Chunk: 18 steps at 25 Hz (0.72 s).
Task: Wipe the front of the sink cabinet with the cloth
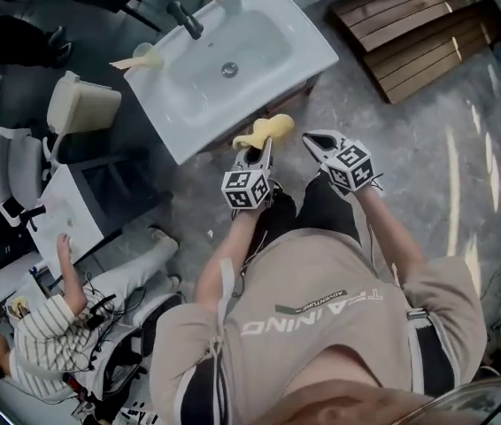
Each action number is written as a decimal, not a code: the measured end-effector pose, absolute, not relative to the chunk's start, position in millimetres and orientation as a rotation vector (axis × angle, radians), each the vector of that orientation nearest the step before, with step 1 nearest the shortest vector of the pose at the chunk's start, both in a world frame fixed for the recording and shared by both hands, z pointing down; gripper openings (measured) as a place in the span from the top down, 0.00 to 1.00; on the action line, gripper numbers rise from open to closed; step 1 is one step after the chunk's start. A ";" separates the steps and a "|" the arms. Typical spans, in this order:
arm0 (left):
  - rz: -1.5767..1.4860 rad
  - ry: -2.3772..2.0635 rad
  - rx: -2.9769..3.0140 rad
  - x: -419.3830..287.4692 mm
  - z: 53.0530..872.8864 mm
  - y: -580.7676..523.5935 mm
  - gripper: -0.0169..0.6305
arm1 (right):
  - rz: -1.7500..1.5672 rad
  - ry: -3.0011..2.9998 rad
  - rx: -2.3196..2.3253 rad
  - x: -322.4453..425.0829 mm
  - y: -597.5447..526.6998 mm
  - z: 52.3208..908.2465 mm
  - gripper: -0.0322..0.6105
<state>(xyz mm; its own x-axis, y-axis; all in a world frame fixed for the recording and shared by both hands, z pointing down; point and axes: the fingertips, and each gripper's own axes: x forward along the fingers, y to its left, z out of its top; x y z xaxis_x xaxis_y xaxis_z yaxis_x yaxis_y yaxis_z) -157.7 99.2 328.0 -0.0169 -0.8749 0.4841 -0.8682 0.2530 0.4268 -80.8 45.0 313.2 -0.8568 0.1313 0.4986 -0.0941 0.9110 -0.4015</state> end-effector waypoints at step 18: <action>-0.035 -2.159 1.664 -172.0 190.1 189.1 0.91 | 0.425 -2.753 -0.093 -95.1 104.8 181.2 0.93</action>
